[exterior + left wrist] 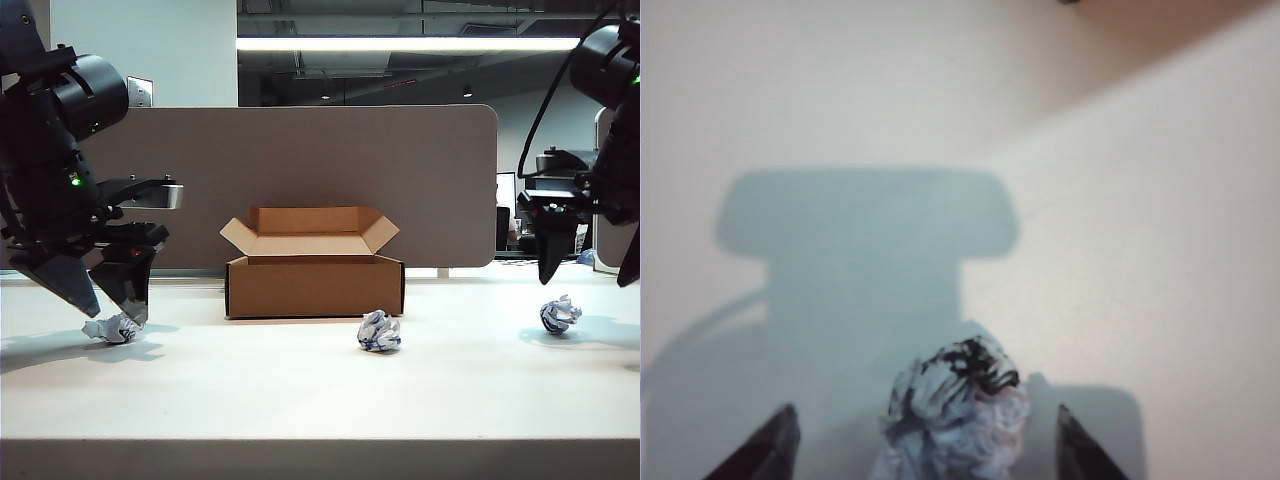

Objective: Pick up all the paper balls on the table and put them in the paper box.

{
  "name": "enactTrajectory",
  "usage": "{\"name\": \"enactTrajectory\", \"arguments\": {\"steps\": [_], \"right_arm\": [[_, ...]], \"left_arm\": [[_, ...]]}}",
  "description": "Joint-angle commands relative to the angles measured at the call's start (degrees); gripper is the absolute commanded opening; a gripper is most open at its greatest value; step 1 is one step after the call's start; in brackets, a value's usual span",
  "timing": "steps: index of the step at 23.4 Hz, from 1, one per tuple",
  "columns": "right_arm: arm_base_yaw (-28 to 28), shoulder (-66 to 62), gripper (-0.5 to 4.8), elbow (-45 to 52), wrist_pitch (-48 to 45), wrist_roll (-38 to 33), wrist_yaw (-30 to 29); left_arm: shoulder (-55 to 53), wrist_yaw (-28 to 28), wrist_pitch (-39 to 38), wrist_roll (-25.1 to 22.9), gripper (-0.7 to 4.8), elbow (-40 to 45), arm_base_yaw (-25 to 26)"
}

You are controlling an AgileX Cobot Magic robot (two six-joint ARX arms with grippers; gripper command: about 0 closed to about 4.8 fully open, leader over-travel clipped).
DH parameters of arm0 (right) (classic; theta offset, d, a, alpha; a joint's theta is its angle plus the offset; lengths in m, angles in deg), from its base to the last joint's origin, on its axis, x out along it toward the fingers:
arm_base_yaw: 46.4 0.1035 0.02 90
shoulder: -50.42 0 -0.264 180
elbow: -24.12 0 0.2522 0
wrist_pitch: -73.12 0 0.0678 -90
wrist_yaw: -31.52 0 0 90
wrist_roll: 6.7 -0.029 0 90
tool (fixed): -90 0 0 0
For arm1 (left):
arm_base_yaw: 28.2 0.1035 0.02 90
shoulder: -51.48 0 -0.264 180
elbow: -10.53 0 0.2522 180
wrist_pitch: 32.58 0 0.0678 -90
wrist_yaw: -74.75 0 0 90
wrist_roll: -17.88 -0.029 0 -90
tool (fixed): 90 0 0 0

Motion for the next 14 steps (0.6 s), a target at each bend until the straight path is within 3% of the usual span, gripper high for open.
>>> {"name": "enactTrajectory", "arguments": {"steps": [1,5,14], "right_arm": [[0.09,-0.59,4.64,-0.24,0.37,-2.62,-0.57],[0.09,-2.40,4.64,-0.31,0.31,-4.09,-3.23],[0.74,-6.75,4.63,-0.46,-0.52,-3.78,-3.34]], "left_arm": [[-0.02,-0.39,-0.48,1.07,3.23,-0.04,0.00],[-0.02,-0.81,-0.81,1.09,3.22,-0.02,0.00],[-1.14,-0.79,-1.01,1.51,3.22,-0.02,0.00]]}}
